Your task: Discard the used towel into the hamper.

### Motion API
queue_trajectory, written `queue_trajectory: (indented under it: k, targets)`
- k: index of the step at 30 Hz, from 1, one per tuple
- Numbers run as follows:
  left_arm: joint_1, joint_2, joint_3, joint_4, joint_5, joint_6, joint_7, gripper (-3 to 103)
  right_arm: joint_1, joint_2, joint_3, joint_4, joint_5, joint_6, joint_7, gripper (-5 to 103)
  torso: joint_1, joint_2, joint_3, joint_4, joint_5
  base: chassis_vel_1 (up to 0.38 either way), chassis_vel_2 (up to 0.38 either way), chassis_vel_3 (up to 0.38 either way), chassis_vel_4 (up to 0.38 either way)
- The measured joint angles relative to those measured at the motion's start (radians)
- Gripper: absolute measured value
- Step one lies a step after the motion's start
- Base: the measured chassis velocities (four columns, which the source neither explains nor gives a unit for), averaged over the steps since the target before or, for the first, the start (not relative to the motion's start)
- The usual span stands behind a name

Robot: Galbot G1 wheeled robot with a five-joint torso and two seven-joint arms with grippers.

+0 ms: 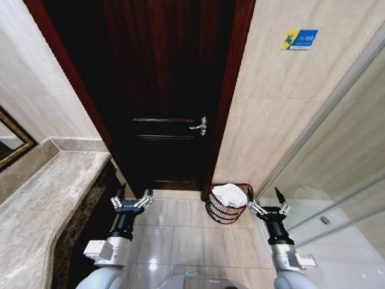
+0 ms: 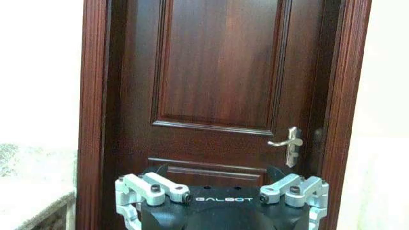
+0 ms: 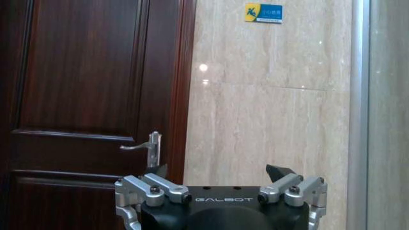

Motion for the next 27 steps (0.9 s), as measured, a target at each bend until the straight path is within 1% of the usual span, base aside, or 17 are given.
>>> queue_trajectory:
  k: [11, 23, 27]
  targets:
    - [0.0, 0.0, 0.0, 0.0, 0.0, 0.0, 0.0, 100, 0.0, 0.0, 0.0, 0.0, 0.0, 0.0, 0.0, 100, 0.0, 0.0, 0.0, 0.0, 0.0001, 0.013, -0.006, -0.007, 0.011]
    - [0.0, 0.0, 0.0, 0.0, 0.0, 0.0, 0.0, 100, 0.0, 0.0, 0.0, 0.0, 0.0, 0.0, 0.0, 100, -0.001, 0.001, 0.0, -0.0001, -0.0002, 0.132, -0.12, -0.138, 0.137]
    - [0.0, 0.0, 0.0, 0.0, 0.0, 0.0, 0.0, 100, 0.0, 0.0, 0.0, 0.0, 0.0, 0.0, 0.0, 100, -0.001, 0.001, 0.0, -0.0001, -0.0001, 0.027, -0.028, -0.019, 0.019]
